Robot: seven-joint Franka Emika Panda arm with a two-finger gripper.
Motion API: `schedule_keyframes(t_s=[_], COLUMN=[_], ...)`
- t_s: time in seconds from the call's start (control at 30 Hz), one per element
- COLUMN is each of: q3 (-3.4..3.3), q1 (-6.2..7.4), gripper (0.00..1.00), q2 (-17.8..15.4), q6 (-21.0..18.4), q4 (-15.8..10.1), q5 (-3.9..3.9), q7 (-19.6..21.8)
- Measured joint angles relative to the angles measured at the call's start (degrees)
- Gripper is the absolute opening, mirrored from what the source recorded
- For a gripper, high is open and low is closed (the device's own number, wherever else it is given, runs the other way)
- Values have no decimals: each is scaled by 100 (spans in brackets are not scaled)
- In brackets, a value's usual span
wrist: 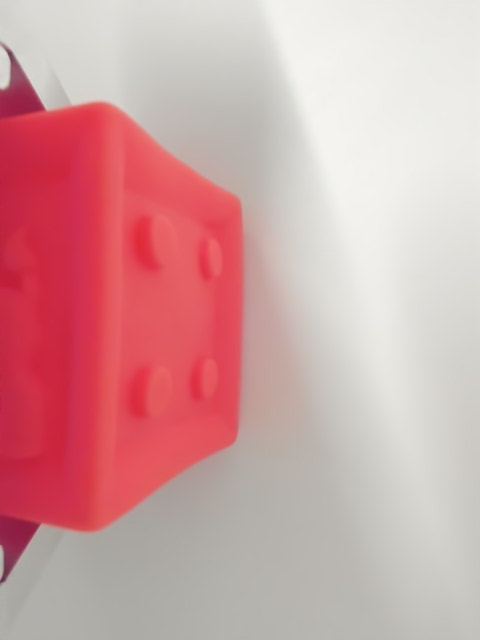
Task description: Destack cube
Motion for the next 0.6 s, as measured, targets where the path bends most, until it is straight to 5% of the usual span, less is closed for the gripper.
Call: schedule_keyframes(t_s=[0.03, 0.07, 0.6], q3=[2, 4, 8], q1=[-2, -5, -8], gripper=[0, 100, 100], q2=[5, 8, 8], q6=[4, 6, 10], q4=[2, 3, 5], q5=[0, 0, 0], q7=[0, 0, 0])
